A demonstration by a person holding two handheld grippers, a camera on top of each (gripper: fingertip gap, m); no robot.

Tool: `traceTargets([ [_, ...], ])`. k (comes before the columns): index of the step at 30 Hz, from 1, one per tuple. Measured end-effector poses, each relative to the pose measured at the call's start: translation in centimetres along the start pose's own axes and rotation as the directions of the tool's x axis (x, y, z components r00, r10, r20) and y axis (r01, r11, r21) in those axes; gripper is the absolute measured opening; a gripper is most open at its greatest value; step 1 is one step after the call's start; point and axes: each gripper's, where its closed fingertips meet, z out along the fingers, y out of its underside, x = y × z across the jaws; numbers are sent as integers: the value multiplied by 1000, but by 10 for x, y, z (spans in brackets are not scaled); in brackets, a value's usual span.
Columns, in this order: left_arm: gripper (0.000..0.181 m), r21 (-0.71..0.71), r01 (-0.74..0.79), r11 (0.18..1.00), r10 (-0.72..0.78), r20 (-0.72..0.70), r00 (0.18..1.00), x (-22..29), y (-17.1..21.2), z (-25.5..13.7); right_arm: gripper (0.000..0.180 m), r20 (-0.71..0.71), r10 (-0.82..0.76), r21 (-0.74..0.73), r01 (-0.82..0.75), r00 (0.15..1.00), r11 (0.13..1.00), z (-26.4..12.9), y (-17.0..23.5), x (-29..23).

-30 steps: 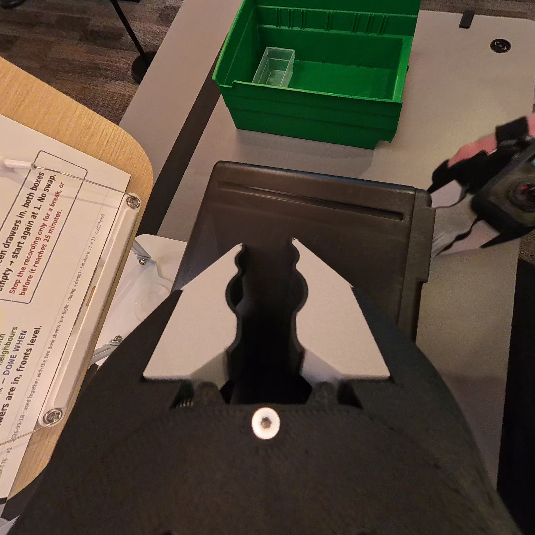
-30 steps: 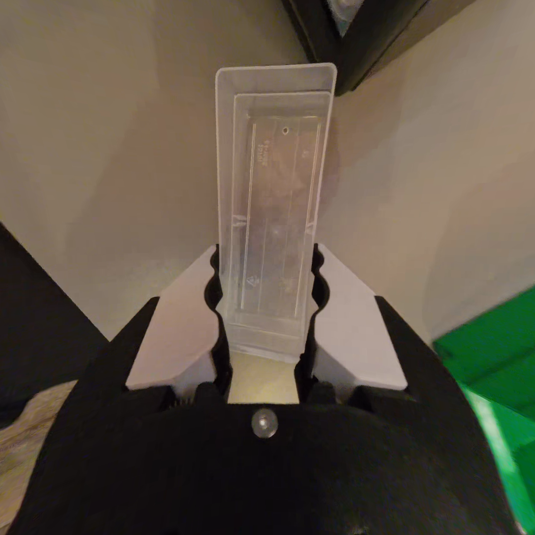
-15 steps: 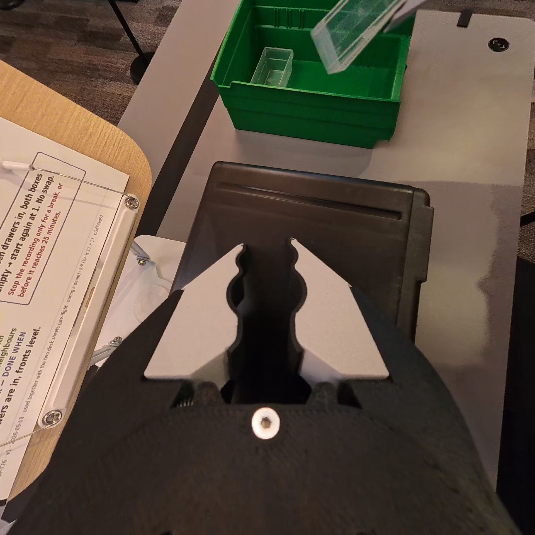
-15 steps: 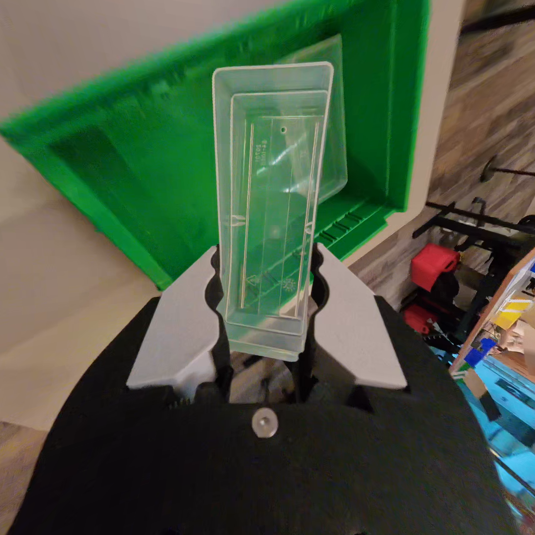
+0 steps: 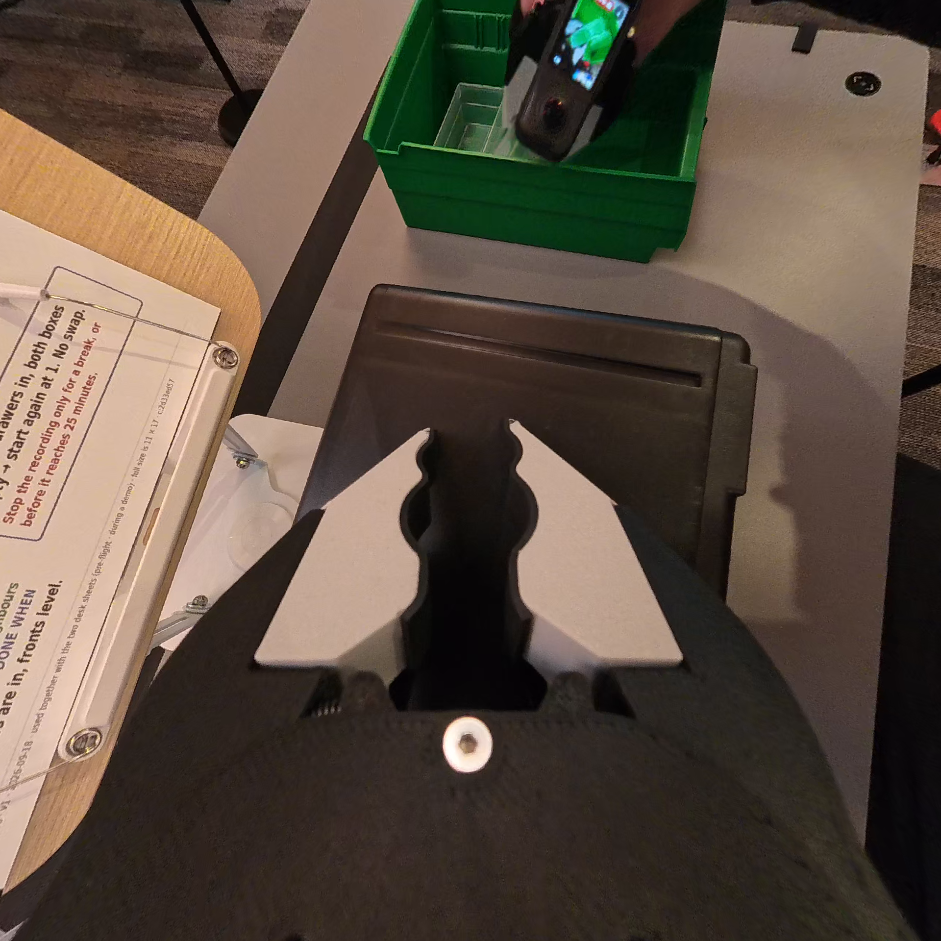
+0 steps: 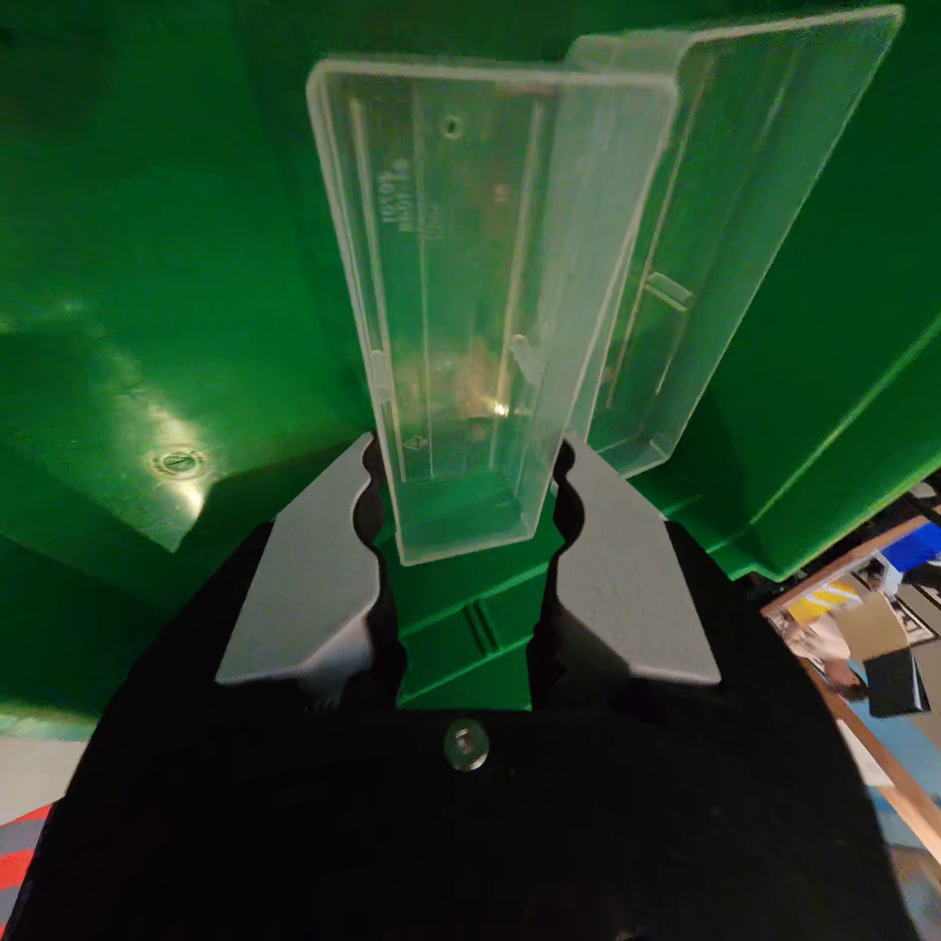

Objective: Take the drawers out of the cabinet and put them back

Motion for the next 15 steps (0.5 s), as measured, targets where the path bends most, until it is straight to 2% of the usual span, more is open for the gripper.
traceTargets([
  [5,24,0,2,1000,-2,-2,1000,0,0,0,89,-93,54,-43,-58,994,997,-10,7,20],
  [7,24,0,2,1000,-2,-1,1000,0,0,0,86,-127,129,-10,-131,983,991,-33,10,25],
  [9,24,0,1,1000,-1,0,1000,0,0,0,75,-213,202,92,-186,956,978,-74,4,32],
  [12,24,0,0,1000,0,1,1000,0,0,0,56,-340,293,316,-185,894,931,-158,-25,24],
  [15,24,0,1,1000,-1,2,1000,0,0,0,37,-377,311,522,-77,873,849,-230,-84,-19],
])
